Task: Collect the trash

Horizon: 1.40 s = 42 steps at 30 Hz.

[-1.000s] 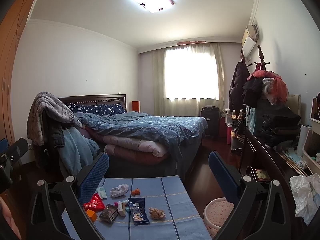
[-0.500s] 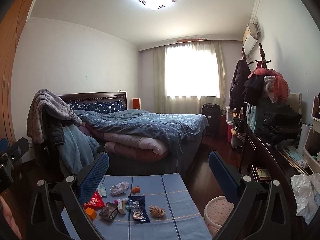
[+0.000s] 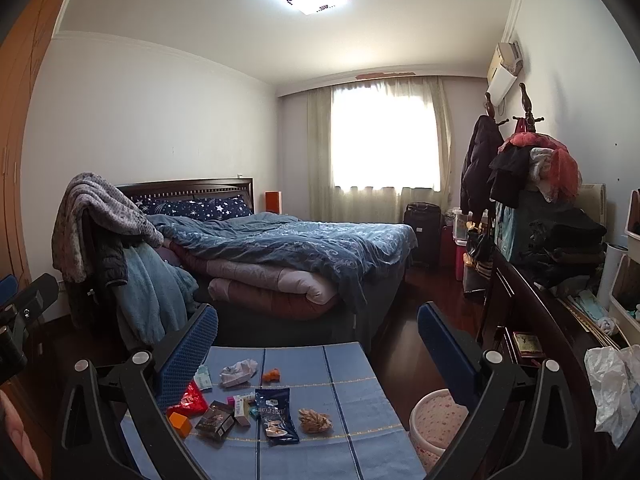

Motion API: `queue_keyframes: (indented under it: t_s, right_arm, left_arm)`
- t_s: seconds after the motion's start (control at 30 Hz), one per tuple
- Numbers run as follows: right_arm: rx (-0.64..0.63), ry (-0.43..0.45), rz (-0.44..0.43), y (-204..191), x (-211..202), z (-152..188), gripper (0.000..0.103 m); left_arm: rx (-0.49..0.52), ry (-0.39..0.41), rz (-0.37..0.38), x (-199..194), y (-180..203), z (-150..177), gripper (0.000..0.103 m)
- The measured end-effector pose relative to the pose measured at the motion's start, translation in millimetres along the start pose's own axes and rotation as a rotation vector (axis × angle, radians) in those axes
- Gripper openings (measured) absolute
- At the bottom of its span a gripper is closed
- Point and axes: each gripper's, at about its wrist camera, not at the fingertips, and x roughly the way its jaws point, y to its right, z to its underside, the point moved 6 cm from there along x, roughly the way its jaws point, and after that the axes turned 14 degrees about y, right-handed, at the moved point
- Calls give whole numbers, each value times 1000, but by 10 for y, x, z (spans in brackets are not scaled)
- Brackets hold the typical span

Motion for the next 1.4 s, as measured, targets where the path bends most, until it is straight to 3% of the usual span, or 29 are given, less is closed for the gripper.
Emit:
queue_keyframes:
  t_s: [0.4, 0.67, 0.8, 1.13, 1.4]
  right_arm:
    - [-4, -41, 6, -39, 205, 147, 100]
    - [26, -119, -25, -88, 455, 543, 99]
    - [23, -161, -37, -162, 592, 828, 100]
    - [-16, -354, -72, -334, 1017, 1736, 99]
    - [-13, -450, -96, -381, 1189, 2153, 99]
  left_arm:
    - [-1, -44, 0, 205, -11, 168, 100]
    - [-16, -147, -33, 515, -234, 659, 100]
    - [-11, -200, -58, 703, -383, 1037, 100]
    - [78, -471, -106, 1232, -579, 2452, 100]
    - [48, -620, -139, 1642, -748, 3267, 99]
